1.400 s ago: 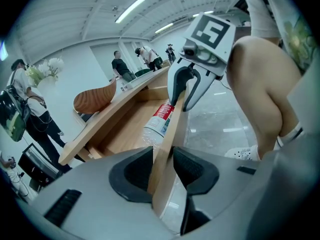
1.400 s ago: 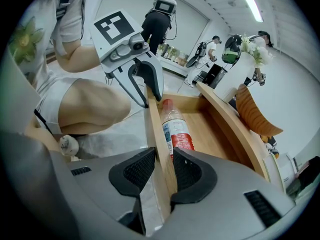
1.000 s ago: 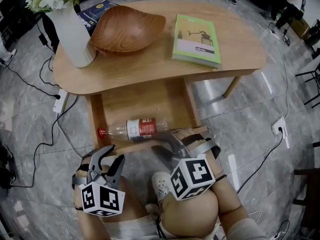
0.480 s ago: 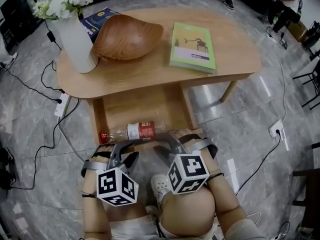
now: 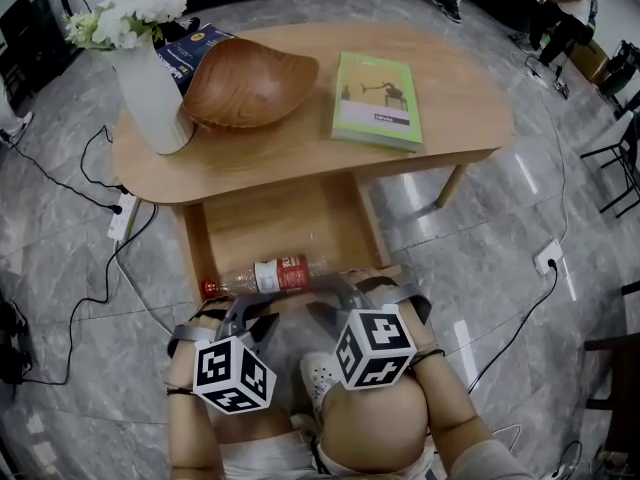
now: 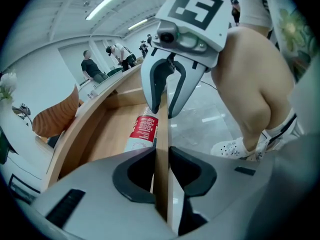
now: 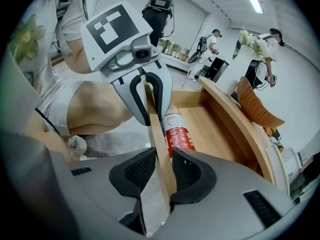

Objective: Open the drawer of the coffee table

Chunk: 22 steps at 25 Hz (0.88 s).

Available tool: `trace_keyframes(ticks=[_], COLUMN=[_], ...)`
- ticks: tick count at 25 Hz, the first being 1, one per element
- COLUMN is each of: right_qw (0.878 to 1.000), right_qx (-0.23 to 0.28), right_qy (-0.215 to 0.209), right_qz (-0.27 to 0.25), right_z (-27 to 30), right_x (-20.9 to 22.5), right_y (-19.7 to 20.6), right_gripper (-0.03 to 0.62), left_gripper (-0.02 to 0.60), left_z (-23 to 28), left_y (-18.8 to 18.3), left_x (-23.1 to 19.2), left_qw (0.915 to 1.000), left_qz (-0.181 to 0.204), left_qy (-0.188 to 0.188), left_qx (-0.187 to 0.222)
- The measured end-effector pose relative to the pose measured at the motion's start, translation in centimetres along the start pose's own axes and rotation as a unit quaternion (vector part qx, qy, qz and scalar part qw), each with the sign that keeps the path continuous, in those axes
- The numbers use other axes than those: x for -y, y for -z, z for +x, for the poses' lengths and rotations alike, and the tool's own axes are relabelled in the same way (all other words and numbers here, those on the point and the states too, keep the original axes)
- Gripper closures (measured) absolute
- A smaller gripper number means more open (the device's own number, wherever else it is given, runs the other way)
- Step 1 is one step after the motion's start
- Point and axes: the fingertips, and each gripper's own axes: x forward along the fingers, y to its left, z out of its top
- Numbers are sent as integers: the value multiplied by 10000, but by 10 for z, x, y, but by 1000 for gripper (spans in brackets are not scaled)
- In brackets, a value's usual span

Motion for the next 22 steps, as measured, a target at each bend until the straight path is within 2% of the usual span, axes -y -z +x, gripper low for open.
trace_keyframes(ticks=[5, 11, 13, 15, 17, 18, 20, 22], right_qw=[10000, 9989, 9963, 9855, 9723, 9693, 9670, 9621], right_qx=[56, 337, 662, 1408, 2006, 2124, 2155, 2165], right_qy=[31, -47, -148, -324, -335, -226, 115, 404], right_qz=[15, 319, 527, 891, 1154, 1214, 1356, 1609], right_z=[-1, -7, -14, -31, -50, -55, -59, -61], right_x=[1, 3, 4, 8, 16, 22, 35, 49], right_y=[0, -2, -9, -28, -45, -48, -50, -53], right_gripper=[484, 484, 484, 490, 490, 490, 498, 558], left_gripper=[489, 489, 488, 503, 535, 537, 538, 546], left_z=[-3, -26, -31, -42, -57, -65, -78, -88], left_y=[-1, 1, 0, -5, -16, -22, -32, -42], left_x=[-1, -6, -7, -9, -18, -24, -38, -53], left_qw=[9998, 9985, 9978, 9952, 9885, 9838, 9731, 9610], left_qz=[-79, -253, -296, -443, -673, -778, -969, -1173], left_qy=[-96, -141, -128, -134, -224, -312, -552, -826], left_qx=[147, 466, 585, 866, 1338, 1583, 2015, 2366])
